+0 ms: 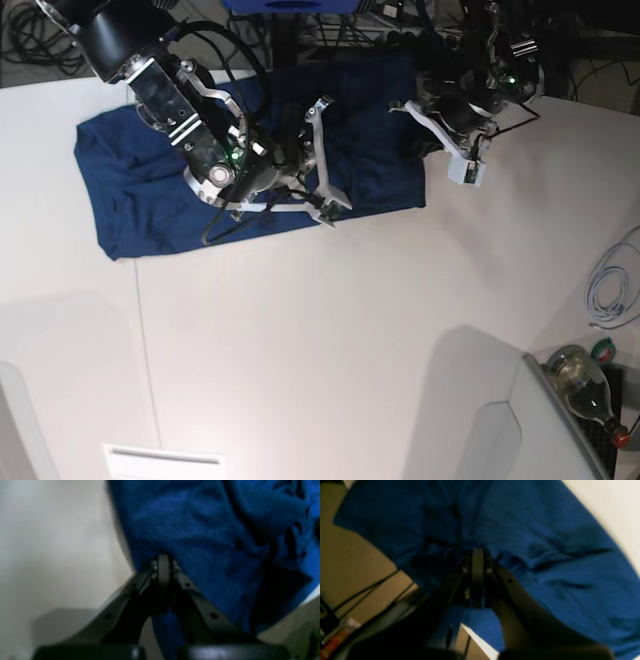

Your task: Layout the t-shirt on the table in an organized manner, then fold the t-shirt properly

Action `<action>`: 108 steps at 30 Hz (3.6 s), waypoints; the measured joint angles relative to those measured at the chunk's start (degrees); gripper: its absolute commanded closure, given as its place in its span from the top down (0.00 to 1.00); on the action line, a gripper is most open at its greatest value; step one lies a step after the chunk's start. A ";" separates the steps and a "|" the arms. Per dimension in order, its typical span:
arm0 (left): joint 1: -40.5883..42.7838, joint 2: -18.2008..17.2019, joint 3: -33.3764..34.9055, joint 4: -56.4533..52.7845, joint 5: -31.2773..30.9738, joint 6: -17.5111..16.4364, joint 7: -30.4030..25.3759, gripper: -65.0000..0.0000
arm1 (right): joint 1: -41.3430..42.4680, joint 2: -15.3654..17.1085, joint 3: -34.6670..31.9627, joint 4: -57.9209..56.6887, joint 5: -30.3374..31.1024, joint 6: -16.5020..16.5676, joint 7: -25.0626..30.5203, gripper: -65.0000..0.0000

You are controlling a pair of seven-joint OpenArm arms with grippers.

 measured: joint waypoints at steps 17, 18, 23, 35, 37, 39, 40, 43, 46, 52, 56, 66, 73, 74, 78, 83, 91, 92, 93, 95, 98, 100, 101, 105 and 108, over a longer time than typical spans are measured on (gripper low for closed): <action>-0.17 -1.81 -0.11 -6.12 -2.75 -1.36 -6.62 0.00 | 7.56 -0.90 -0.09 -14.32 0.39 -0.02 6.05 0.00; -0.22 -1.84 -0.11 -6.14 -2.73 -1.38 -6.62 0.00 | 8.63 -0.72 -0.09 -15.52 0.26 -0.02 6.25 0.00; -0.22 -2.01 -0.22 -6.21 -2.78 -1.38 -6.64 0.00 | 11.72 0.94 4.63 -22.36 0.07 0.33 10.14 0.00; -0.17 -3.61 -0.26 -1.84 -0.35 0.13 -3.69 0.00 | 2.86 2.19 6.88 0.37 -0.07 -0.04 -0.55 0.00; 0.24 -3.72 -0.39 -0.35 0.07 0.22 -3.21 0.00 | 2.73 0.48 2.84 -0.87 0.68 0.00 -0.35 0.00; -0.04 -3.61 -0.35 -0.11 0.04 0.22 -3.19 0.00 | 3.56 -1.22 0.39 -4.31 0.42 0.11 1.31 0.00; -0.33 -3.56 -0.33 -0.22 0.07 0.22 -3.19 0.00 | 4.37 -2.10 -0.61 -6.51 -0.07 0.15 1.46 0.00; -1.40 -3.54 -0.26 -1.44 0.09 0.22 -3.30 0.00 | 5.95 -3.61 -3.28 -13.84 -0.09 0.07 4.70 0.00; -2.34 -3.63 -0.22 -3.19 0.17 0.22 -3.41 0.00 | 6.16 -5.33 -5.01 -19.15 -0.13 -0.04 6.40 0.00; -2.78 -3.78 -0.07 -5.77 -0.79 0.20 -4.83 0.00 | 5.88 -5.22 -7.87 -19.08 -0.11 -0.04 6.43 0.00; -3.61 -4.17 0.00 -7.69 -1.27 -0.04 -5.35 0.00 | 2.78 -3.61 -8.31 -14.49 0.35 -0.02 4.24 0.00; -5.09 -4.70 -0.20 -9.40 -1.66 -0.92 -5.64 0.00 | 9.49 -3.28 -8.07 -20.68 0.33 0.20 6.84 0.00; -11.96 -8.17 0.48 -14.03 -0.92 4.39 -4.63 0.00 | 15.85 -4.70 -7.98 -32.92 3.26 0.94 17.31 0.00; -13.07 -8.20 0.20 -14.67 -0.76 4.85 -4.76 0.00 | 16.37 -4.70 -7.87 -33.88 3.56 1.18 18.21 0.00; -16.55 -7.98 0.07 -16.22 0.17 5.11 -3.39 0.00 | 17.81 -4.61 -7.85 -34.95 2.95 1.29 18.56 0.00; -19.19 -8.00 -0.13 -14.60 -0.09 4.98 -3.37 0.00 | 17.09 -3.91 -7.87 -30.88 0.79 -4.72 15.61 0.00; -13.09 -9.01 -11.19 -2.84 -0.74 1.62 -3.52 0.00 | 12.79 -1.05 -7.87 -5.01 0.17 -5.51 5.25 0.00; -11.45 -9.31 -14.27 -2.25 -0.20 0.24 -3.45 0.00 | 12.46 -1.31 -7.89 -3.08 0.26 -5.22 5.29 0.00; -9.73 -9.44 -17.42 -1.90 -0.11 -1.09 -3.41 0.00 | 11.89 -1.62 -7.89 -1.92 0.28 -5.18 5.25 0.01; -5.81 -9.42 -23.28 -1.88 0.13 -4.28 -3.26 0.00 | 9.94 -1.68 -7.96 -0.94 0.37 -5.18 4.98 0.09; -1.14 -8.98 -29.75 -5.22 -0.13 -8.20 -3.58 0.00 | 6.95 -1.05 -8.00 -0.96 -0.04 -5.18 4.13 0.34; 1.05 -8.96 -33.09 -7.89 0.52 -7.80 -3.10 0.00 | 6.34 -1.31 -8.02 -1.27 0.09 -5.16 4.20 0.50; 2.03 -9.40 -34.16 -8.76 0.48 -7.76 -2.93 0.00 | 6.36 -1.79 -8.02 -1.29 0.09 -5.16 5.14 0.56; 3.02 -9.88 -37.44 -9.46 0.28 -7.76 -3.26 0.00 | 7.17 -2.80 -8.00 -4.68 0.35 -5.18 9.03 0.58; 2.67 -9.60 -37.62 -9.46 -0.15 -7.80 -3.61 0.00 | 6.80 -2.01 -8.00 -8.55 0.02 -5.20 9.99 0.58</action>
